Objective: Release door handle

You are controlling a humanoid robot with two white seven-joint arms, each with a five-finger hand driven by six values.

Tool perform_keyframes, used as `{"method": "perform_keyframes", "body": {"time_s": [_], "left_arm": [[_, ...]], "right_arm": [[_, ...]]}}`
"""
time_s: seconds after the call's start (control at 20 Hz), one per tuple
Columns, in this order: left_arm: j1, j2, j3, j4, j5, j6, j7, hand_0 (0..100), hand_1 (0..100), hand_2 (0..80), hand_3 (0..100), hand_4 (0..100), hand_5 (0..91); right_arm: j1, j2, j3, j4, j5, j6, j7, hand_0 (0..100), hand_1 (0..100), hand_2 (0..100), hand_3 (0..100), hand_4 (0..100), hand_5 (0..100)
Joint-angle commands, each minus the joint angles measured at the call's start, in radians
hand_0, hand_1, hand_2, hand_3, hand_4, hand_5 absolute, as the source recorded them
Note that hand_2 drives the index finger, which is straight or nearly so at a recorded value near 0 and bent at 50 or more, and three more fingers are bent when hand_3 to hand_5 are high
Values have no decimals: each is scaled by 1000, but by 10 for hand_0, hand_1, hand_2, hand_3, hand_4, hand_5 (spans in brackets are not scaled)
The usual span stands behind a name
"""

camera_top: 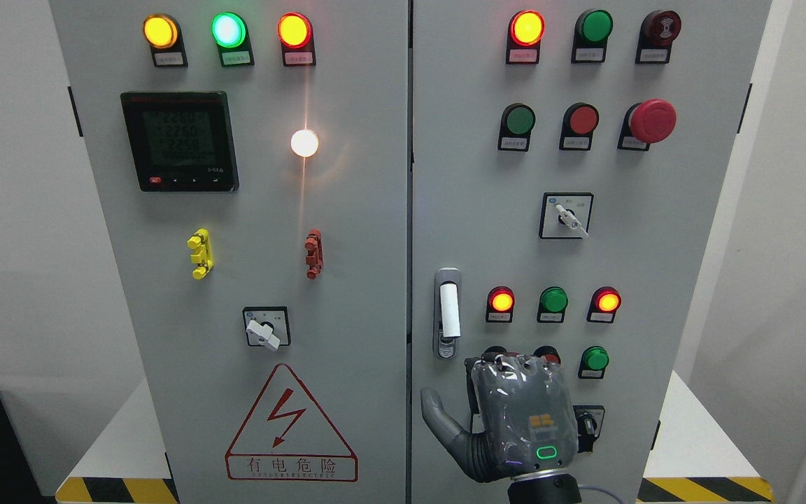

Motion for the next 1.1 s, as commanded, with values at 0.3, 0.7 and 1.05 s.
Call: {"method": "perform_keyframes", "body": {"time_s": [0.3, 0.7, 1.05], "left_arm": [[17, 0, 0, 0, 0, 0, 0, 120, 556, 0, 0, 0, 0], [17, 0, 0, 1, 0, 0, 0, 120, 556, 0, 0, 0, 0], [17, 0, 0, 0, 0, 0, 0, 120, 556, 0, 0, 0, 0]], "right_arm": [[-91, 2, 3, 72, 2, 23, 2, 313, 282, 930, 1000, 1000, 994], [-102, 3, 6, 89, 3, 25, 5, 329, 253, 932, 1000, 1000, 988], [-134, 3, 6, 118, 3, 55, 6, 329, 227, 937, 1000, 1000, 989]]}}
